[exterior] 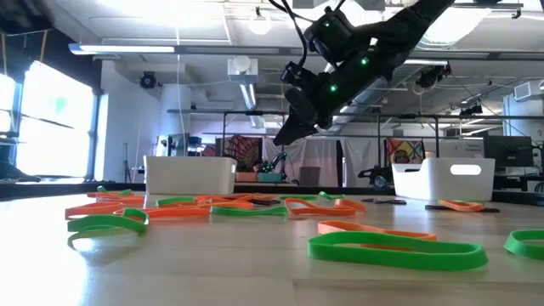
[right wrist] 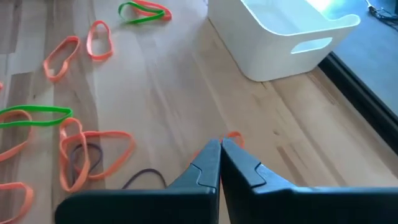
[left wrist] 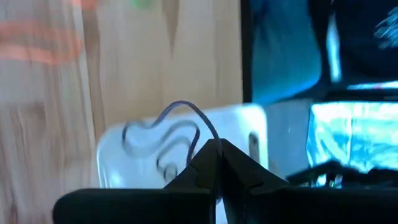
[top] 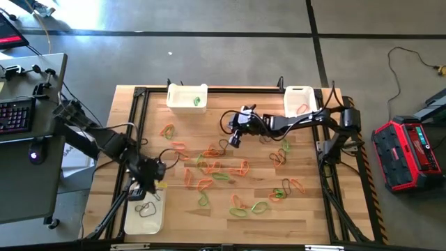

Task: Sort rubber bands into baskets
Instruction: Put the purple rubber band into the bottom left white bin, then put the green rubber band into the top left white bin

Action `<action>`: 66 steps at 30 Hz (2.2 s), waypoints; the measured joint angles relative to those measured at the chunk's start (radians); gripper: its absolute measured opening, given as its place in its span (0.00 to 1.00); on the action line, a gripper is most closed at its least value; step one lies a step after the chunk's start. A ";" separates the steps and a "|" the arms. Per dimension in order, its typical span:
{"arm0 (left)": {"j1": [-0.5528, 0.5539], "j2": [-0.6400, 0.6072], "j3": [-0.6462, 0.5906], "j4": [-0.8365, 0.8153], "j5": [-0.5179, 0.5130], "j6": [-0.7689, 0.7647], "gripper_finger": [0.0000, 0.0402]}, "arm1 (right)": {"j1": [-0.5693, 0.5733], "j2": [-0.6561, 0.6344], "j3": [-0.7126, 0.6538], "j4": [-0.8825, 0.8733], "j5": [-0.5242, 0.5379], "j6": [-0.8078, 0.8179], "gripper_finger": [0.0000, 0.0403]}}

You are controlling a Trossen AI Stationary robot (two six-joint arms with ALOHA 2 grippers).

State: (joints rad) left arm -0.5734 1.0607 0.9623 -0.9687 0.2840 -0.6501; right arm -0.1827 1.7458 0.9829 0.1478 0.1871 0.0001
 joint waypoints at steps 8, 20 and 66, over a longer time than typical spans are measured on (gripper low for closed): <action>-0.086 0.057 -0.057 -0.035 0.089 -0.074 0.00 | -0.002 0.000 0.000 0.000 0.000 -0.014 0.00; -0.148 0.182 -0.121 -0.017 0.142 -0.023 0.08 | -0.003 0.000 0.000 0.000 -0.011 -0.027 0.00; 0.691 0.165 -0.019 -0.104 -0.339 0.601 0.00 | -0.055 0.020 0.001 0.108 -0.198 -0.060 0.00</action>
State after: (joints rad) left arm 0.1172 1.2258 0.9428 -1.0727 -0.0547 -0.0491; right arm -0.2376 1.7660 0.9836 0.2561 -0.0110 -0.0594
